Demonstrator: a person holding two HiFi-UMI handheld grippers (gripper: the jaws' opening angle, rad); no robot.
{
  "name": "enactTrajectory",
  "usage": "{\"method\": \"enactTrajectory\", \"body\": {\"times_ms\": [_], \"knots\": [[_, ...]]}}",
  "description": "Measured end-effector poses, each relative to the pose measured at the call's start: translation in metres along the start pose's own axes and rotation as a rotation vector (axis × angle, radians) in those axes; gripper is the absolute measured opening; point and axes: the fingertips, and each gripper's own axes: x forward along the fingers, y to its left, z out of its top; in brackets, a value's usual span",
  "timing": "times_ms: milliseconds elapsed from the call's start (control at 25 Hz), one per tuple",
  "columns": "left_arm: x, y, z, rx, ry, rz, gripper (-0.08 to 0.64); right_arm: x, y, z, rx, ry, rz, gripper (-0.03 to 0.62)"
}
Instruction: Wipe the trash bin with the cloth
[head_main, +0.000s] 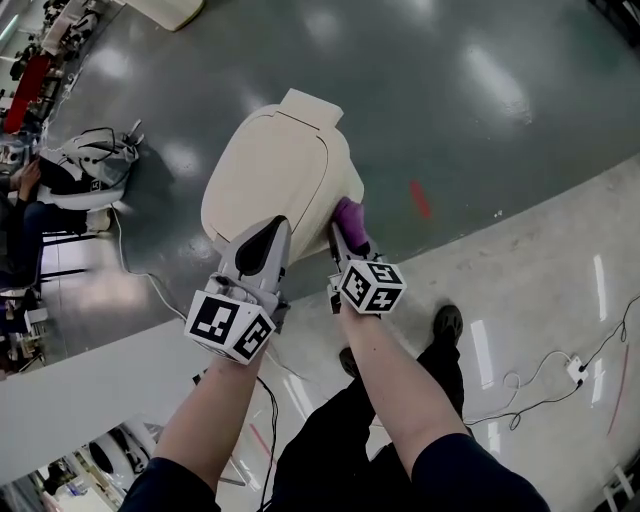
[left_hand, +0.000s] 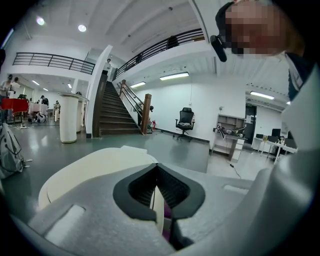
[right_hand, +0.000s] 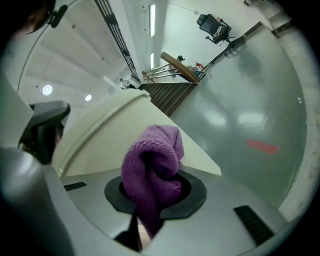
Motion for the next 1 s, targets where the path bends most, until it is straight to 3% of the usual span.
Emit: {"method": "enactTrajectory", "body": {"times_ms": [240,400,560,760,1000], "knots": [[-0.004,-0.004,-0.005,0.065,0.013,-0.029,-0.011,0.021,-0.058,-0.074,0.040,0.093,-0.097,0.075],[-0.017,0.000,-0.022,0.138,0.067,-0.026,-0.011,0.028,-0.076,-0.108,0.032,0.122,-0.141,0.075],[-0.031,0.012,-0.044,0.159,0.122,-0.003,-0.011,0.031,-0.089,-0.137,0.072,0.156,-0.176,0.075],[-0.037,0.016,-0.053,0.159,0.121,0.000,-0.011,0.031,-0.085,-0.138,0.116,0.151,-0.186,0.075],[-0.051,0.010,-0.053,0.111,0.118,0.001,-0.011,0.007,-0.034,-0.110,0.126,0.117,-0.124,0.075]]}}
